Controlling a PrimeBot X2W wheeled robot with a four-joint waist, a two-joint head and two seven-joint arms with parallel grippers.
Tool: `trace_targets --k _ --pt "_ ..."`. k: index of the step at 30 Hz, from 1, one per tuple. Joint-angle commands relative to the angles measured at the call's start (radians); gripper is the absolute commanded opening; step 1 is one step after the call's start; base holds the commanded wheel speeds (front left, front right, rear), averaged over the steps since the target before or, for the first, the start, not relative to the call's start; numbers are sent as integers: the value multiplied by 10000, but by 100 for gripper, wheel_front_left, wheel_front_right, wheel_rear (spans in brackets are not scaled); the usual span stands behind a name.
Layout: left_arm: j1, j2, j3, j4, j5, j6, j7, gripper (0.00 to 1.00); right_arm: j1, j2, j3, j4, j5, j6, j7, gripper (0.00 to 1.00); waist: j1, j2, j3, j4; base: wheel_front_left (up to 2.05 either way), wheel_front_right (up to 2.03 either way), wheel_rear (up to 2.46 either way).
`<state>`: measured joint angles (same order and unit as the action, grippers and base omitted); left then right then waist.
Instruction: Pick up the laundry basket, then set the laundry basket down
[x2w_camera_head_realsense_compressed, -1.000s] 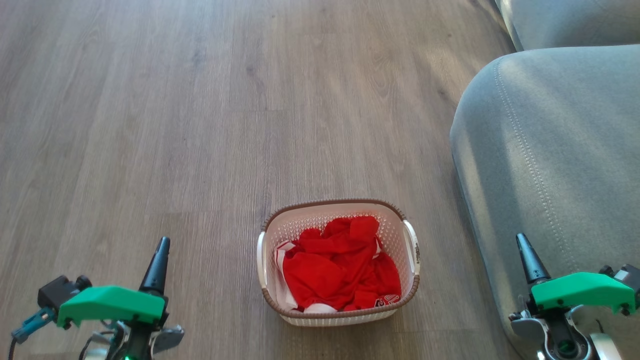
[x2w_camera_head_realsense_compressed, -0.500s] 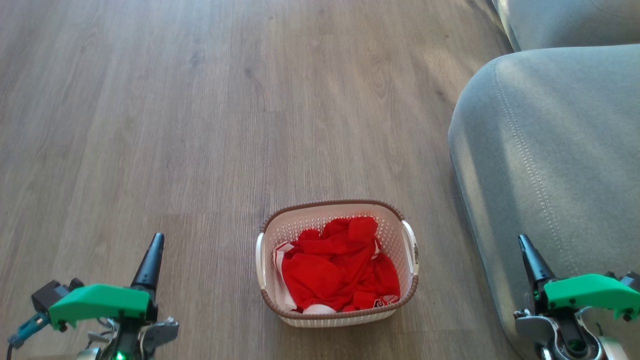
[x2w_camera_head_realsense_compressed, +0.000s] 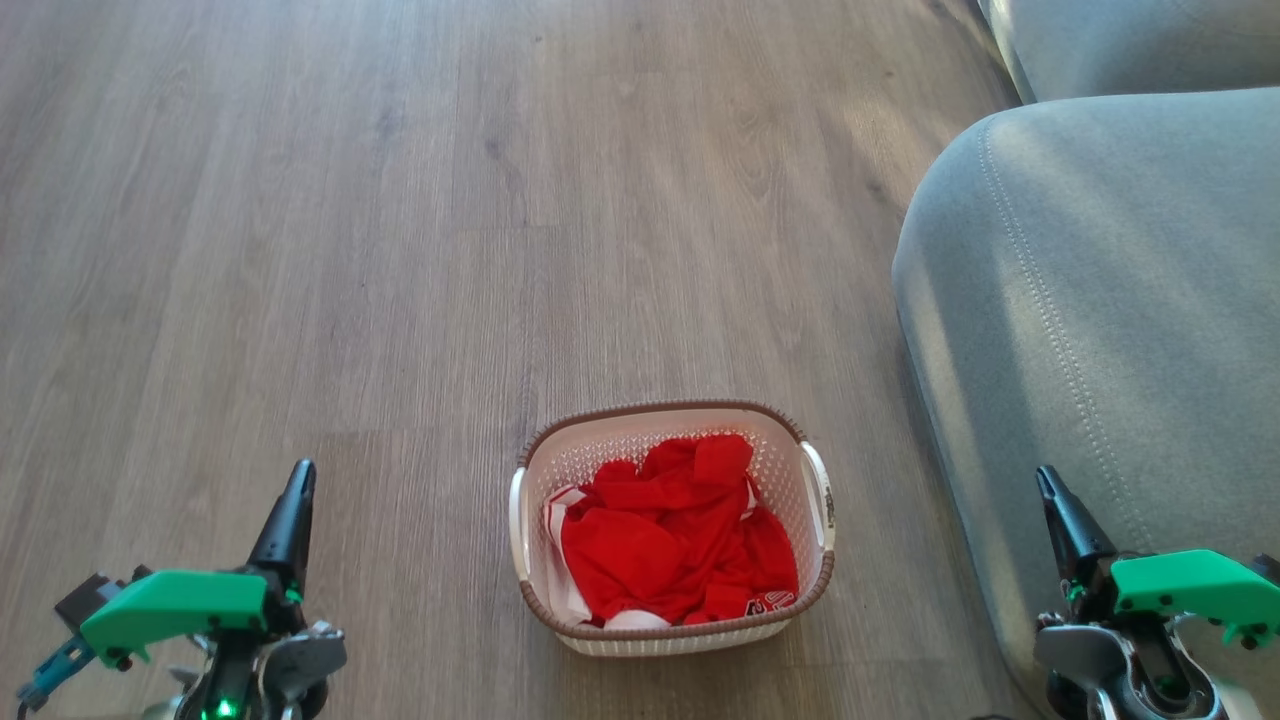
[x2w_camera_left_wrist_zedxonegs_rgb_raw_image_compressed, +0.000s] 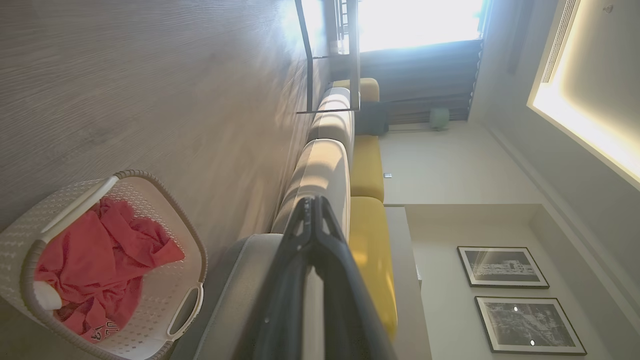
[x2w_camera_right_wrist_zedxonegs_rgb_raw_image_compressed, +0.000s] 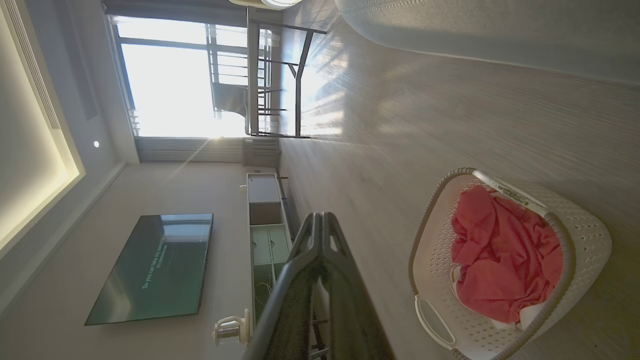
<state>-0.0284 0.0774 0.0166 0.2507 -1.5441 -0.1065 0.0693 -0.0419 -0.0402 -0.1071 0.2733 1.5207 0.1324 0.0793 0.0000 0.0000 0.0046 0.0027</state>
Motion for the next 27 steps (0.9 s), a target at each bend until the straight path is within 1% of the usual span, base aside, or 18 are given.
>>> trace_targets --k 1,7,27 --pt "-665 24 466 -203 -318 -144 66 0 -618 -193 115 -307 341 -14 97 0 0 0 -3 -5 0 0 0" --pt "-767 -22 627 -70 -933 -242 162 0 -648 -194 57 -293 982 -17 239 0 0 0 -15 -27 0 0 0" --pt "-773 -73 699 -67 -872 -242 220 0 -651 -172 25 -291 956 -17 265 0 0 0 -15 -27 0 0 0"
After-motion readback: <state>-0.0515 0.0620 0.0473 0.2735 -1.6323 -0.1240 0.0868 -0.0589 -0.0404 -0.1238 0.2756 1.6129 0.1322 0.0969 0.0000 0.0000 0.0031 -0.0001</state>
